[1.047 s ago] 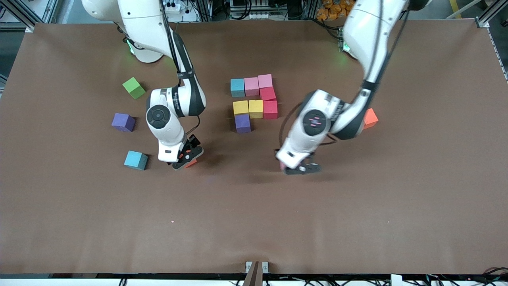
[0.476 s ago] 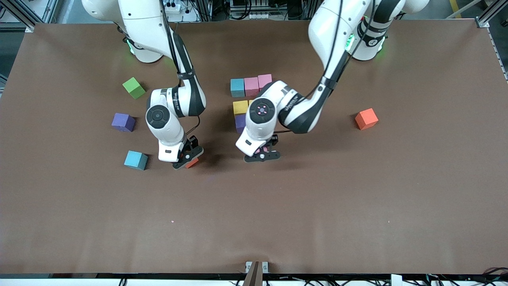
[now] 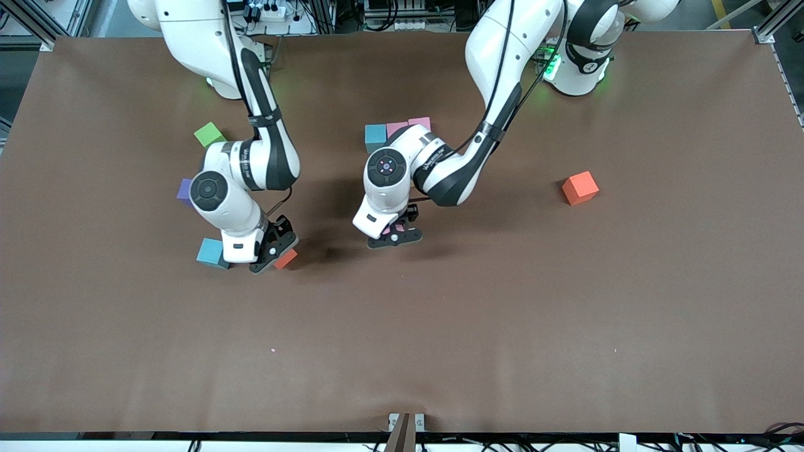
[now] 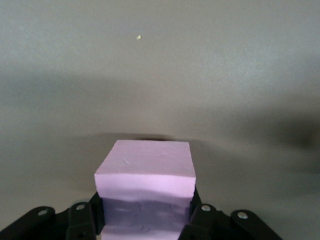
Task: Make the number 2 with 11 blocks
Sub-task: 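Carry the pink cube with the left gripper while the right gripper lifts orange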
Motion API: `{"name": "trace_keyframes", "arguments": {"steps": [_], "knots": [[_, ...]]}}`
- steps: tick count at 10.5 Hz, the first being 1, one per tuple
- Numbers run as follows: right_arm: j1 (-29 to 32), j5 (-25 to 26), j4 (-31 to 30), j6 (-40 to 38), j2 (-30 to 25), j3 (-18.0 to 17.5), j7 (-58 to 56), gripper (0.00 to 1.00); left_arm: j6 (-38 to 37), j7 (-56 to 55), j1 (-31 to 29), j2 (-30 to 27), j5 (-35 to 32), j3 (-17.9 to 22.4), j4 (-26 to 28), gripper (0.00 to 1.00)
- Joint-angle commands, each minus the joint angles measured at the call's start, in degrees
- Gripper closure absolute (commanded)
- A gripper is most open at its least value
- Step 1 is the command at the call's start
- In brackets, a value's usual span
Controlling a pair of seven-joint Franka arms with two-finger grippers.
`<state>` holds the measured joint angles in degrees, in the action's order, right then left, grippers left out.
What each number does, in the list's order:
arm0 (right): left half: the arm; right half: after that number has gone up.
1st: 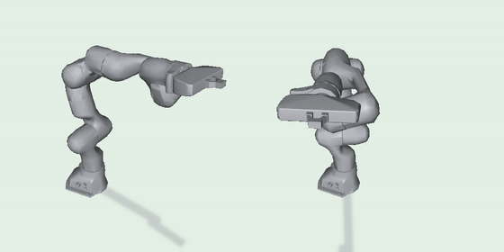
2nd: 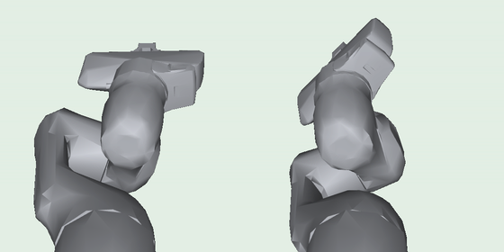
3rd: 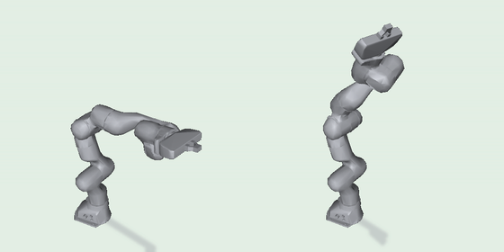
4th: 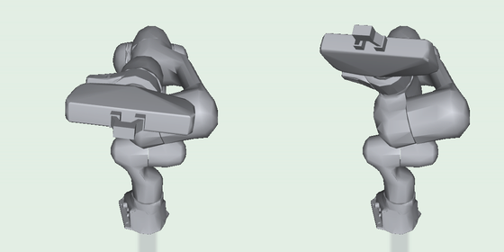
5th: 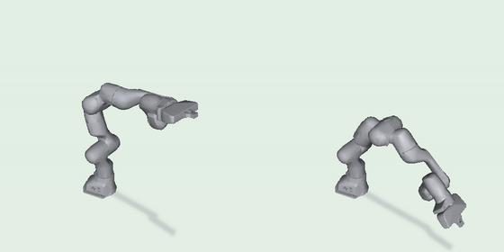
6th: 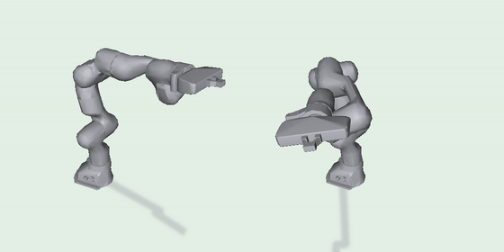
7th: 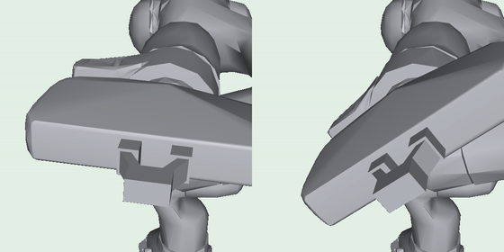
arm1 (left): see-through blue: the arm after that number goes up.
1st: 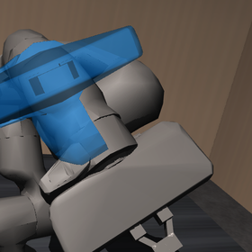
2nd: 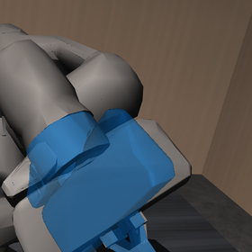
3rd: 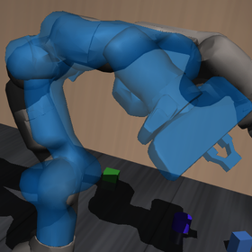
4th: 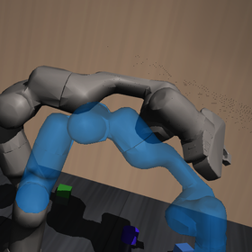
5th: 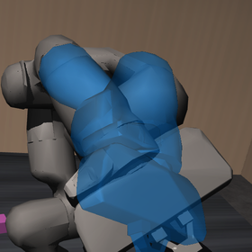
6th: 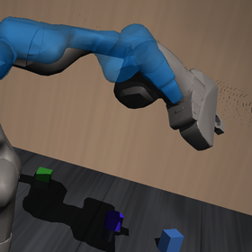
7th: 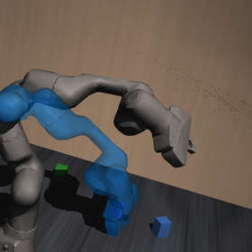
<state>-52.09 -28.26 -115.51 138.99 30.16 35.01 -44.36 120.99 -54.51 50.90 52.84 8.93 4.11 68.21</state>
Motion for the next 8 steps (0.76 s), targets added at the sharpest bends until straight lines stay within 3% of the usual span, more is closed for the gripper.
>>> {"name": "trace_keyframes", "arguments": {"steps": [1, 8], "knots": [[0.41, -1.28, -0.41, -3.36, -1.59, 1.37, -2.58, 0.85, -1.81, -0.95, 1.22, 1.21, 1.62, 1.61, -2.47, 1.0], [0.23, -1.28, -0.32, -4.34, -2.21, 1.99, -1.88, 0.83, -1.37, -0.24, 2.44, 2.53, 1.44, 1.61, -2.12, 1.0]]}}
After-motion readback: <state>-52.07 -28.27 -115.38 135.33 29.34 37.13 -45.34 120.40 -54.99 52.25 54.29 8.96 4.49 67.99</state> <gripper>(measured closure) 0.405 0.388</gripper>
